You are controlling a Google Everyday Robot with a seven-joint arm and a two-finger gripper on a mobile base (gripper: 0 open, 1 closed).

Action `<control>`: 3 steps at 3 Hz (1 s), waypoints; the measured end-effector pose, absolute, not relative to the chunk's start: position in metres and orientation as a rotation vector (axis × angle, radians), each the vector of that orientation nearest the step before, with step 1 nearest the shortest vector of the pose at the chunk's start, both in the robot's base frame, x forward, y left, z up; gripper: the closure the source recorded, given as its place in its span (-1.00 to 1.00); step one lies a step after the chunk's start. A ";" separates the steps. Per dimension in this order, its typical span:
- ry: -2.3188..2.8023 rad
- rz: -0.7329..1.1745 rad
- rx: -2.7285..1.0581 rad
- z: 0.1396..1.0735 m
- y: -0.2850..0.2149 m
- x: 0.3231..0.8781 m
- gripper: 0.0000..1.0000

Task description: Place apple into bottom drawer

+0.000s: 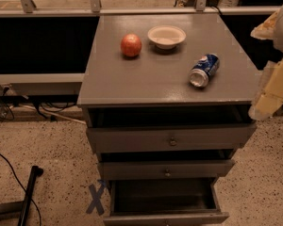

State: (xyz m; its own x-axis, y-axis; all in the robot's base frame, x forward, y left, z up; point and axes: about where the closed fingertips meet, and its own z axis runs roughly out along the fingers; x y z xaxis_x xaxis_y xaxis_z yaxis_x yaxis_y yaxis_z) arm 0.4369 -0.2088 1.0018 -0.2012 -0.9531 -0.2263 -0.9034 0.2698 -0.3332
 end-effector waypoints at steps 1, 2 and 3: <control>2.164 -0.178 -1.684 1.002 -0.209 0.437 -1.00; 2.063 -0.192 -1.767 1.000 -0.203 0.483 -1.00; 1.916 -0.181 -1.834 0.996 -0.192 0.564 -1.00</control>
Offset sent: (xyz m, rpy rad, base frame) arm 0.1390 0.0143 -0.0083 -0.0335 -0.0854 0.2675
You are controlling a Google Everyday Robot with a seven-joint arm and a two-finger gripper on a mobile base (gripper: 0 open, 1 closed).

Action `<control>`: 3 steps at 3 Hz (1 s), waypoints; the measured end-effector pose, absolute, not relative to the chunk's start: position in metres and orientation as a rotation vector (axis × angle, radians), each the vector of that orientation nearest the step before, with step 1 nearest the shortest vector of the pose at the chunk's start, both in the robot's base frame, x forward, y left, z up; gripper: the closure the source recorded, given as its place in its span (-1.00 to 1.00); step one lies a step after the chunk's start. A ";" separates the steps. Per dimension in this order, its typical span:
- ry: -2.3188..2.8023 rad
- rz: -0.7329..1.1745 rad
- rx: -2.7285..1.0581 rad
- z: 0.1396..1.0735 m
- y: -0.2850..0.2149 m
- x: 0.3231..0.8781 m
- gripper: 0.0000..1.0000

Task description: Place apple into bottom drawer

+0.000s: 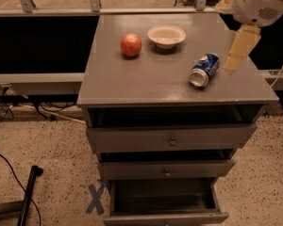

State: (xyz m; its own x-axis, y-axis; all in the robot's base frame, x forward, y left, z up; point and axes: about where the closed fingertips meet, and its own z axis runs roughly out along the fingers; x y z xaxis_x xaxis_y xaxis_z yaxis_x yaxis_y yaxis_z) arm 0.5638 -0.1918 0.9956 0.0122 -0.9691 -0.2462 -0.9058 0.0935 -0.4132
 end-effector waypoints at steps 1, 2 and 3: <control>1.807 -0.131 -1.827 0.973 -0.168 0.662 -1.00; 1.807 -0.131 -1.830 0.973 -0.167 0.660 -1.00; 1.769 -0.096 -1.783 0.969 -0.150 0.680 -1.00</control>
Offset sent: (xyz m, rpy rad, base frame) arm 0.0718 0.0217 -0.0158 0.0471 -0.0331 0.0615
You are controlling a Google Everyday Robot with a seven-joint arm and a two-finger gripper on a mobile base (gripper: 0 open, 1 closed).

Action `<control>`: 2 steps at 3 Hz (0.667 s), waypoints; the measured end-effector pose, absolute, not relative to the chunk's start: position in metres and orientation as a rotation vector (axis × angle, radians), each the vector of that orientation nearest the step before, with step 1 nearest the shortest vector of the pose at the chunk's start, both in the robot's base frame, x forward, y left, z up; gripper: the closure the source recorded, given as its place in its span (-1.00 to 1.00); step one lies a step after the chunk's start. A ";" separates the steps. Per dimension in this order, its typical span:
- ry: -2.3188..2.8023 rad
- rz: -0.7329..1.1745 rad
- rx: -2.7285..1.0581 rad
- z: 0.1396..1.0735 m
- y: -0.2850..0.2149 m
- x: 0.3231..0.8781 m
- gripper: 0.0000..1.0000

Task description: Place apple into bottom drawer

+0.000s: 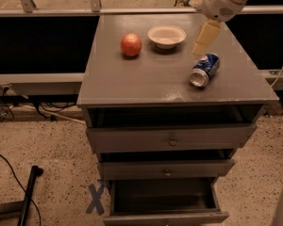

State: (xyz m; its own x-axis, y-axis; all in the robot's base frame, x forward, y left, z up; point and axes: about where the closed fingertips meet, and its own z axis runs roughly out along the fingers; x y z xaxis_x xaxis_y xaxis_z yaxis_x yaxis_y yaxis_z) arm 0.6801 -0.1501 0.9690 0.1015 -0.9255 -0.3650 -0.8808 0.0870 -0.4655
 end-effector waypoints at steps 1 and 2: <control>1.716 -0.066 -1.743 0.962 -0.115 0.716 -1.00; 1.665 -0.016 -1.697 0.948 -0.076 0.749 -1.00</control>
Offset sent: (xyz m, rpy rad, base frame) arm 0.1147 0.1208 -0.0305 0.2333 -0.1093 0.0482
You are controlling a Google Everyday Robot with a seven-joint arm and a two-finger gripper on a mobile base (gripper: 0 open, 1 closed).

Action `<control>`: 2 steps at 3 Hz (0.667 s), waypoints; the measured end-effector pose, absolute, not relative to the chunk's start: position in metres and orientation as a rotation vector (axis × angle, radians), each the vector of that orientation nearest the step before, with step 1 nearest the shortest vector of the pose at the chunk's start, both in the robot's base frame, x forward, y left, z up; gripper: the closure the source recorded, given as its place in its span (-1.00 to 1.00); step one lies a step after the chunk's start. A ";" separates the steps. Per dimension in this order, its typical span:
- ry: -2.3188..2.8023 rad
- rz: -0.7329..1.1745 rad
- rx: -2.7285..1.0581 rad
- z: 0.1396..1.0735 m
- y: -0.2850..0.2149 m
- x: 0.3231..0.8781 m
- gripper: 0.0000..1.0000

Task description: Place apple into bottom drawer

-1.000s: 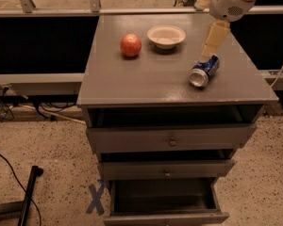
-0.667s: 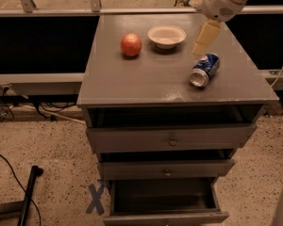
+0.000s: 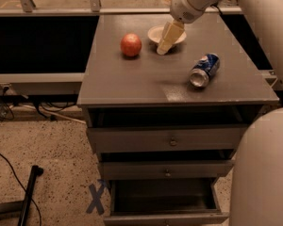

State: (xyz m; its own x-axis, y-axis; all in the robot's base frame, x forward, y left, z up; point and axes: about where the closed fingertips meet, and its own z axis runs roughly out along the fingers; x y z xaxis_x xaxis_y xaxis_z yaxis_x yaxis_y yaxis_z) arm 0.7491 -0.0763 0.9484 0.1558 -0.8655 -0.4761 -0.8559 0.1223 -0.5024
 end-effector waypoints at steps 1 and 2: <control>1.628 0.069 -1.653 0.930 -0.033 0.777 -0.92; 1.610 0.158 -1.614 0.913 -0.006 0.793 -0.59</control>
Offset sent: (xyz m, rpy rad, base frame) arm 0.0645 0.0993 -0.0485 0.2623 0.0529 0.0522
